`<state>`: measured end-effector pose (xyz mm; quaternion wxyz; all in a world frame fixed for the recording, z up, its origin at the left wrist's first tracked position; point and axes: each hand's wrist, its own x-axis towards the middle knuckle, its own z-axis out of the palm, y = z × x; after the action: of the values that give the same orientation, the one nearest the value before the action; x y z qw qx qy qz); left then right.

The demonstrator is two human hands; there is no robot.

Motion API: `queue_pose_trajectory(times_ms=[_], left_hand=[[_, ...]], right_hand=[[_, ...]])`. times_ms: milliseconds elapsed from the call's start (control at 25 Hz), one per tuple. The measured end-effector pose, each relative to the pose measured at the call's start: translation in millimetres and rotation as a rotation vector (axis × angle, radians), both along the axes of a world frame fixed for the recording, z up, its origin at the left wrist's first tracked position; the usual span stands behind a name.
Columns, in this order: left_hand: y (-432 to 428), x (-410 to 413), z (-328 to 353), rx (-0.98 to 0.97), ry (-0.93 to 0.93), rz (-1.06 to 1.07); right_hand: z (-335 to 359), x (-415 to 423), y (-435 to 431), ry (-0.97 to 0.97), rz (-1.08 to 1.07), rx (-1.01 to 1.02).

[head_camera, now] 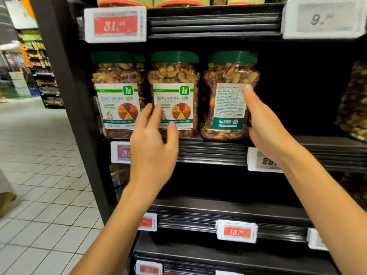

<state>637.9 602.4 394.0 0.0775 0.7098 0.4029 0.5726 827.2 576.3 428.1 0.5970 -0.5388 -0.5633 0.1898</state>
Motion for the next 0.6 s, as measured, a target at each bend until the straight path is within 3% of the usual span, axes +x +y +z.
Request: queue_pose_trajectory(times_ms=[120, 280, 360, 480, 560, 600], left_hand=[[-5.6, 5.4, -11.4, 0.165, 0.137, -0.015], [1.2, 3.8, -15.1, 0.132, 0.255, -0.037], [-1.2, -2.0, -11.9, 0.084, 0.268, -0.078], [-29.0, -24.9, -16.7, 0.073, 0.111, -0.144], [-67.1, -49.3, -40.2, 0.001, 0.04, -0.156], [-89.0, -63.2, -58.2, -0.098, 0.014, -0.152]], right_hand=[[-11.5, -9.4, -19.7, -0.224, -0.314, 0.105], [-18.4, -21.2, -26.3, -0.22, -0.233, 0.054], [-14.6, -26.0, -29.7, -0.237, -0.312, 0.016], [-31.4, -51.5, -59.3, -0.326, -0.464, 0.314], [-67.7, -73.4, -82.8, -0.352, -0.331, 0.4], [-88.7, -86.2, -93.0, -0.331, -0.182, 0.325]])
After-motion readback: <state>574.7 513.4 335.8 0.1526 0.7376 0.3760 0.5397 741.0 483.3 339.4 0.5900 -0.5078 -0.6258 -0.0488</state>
